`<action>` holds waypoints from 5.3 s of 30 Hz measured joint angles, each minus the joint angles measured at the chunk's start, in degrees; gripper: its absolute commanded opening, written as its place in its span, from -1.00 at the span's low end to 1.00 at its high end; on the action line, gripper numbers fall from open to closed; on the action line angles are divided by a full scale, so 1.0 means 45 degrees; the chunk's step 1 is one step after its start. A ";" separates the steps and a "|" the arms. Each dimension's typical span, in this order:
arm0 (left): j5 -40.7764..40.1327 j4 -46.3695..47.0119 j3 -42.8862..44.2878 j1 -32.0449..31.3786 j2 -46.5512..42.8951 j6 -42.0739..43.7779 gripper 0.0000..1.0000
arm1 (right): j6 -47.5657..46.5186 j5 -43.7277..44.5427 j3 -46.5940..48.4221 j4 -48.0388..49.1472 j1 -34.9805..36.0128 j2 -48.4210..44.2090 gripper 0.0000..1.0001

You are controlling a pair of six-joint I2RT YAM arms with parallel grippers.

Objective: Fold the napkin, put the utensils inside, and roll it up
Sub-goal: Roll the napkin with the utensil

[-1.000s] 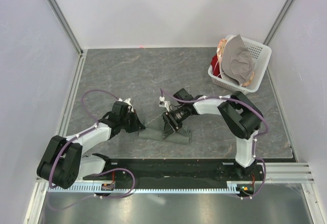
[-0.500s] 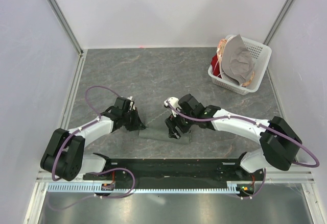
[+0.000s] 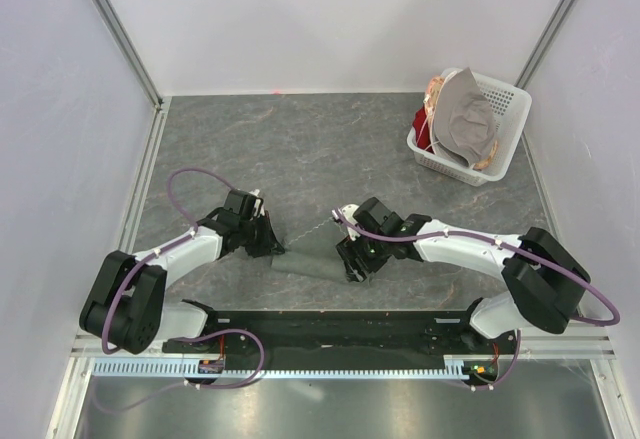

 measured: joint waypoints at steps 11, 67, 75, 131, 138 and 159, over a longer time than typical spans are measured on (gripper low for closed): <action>0.0146 -0.0068 0.0253 0.0000 0.0384 0.0024 -0.96 | 0.0539 0.0398 -0.0131 -0.0408 0.0000 -0.0257 0.59; -0.0602 -0.1137 0.1146 0.0010 -0.1039 0.0408 0.20 | -0.2793 0.4027 0.2035 0.2608 0.3084 0.3254 0.22; -0.1807 -0.1005 0.0442 0.0010 -0.3128 0.0369 0.21 | -0.2676 0.1685 0.1855 0.3264 0.1875 0.3259 0.01; -0.0418 -0.0238 0.0427 0.0010 0.0291 -0.0034 -0.92 | -0.3424 0.1710 0.3060 0.1462 0.2885 0.2628 0.51; -0.0374 -0.0306 0.0486 0.0010 0.0316 0.0063 -0.74 | -0.3517 0.2001 0.3201 0.1438 0.2885 0.3075 0.52; -0.0316 -0.0704 0.1025 0.0010 0.0792 0.0423 -0.69 | -0.4979 0.3157 0.3419 0.1569 0.2846 0.3415 0.58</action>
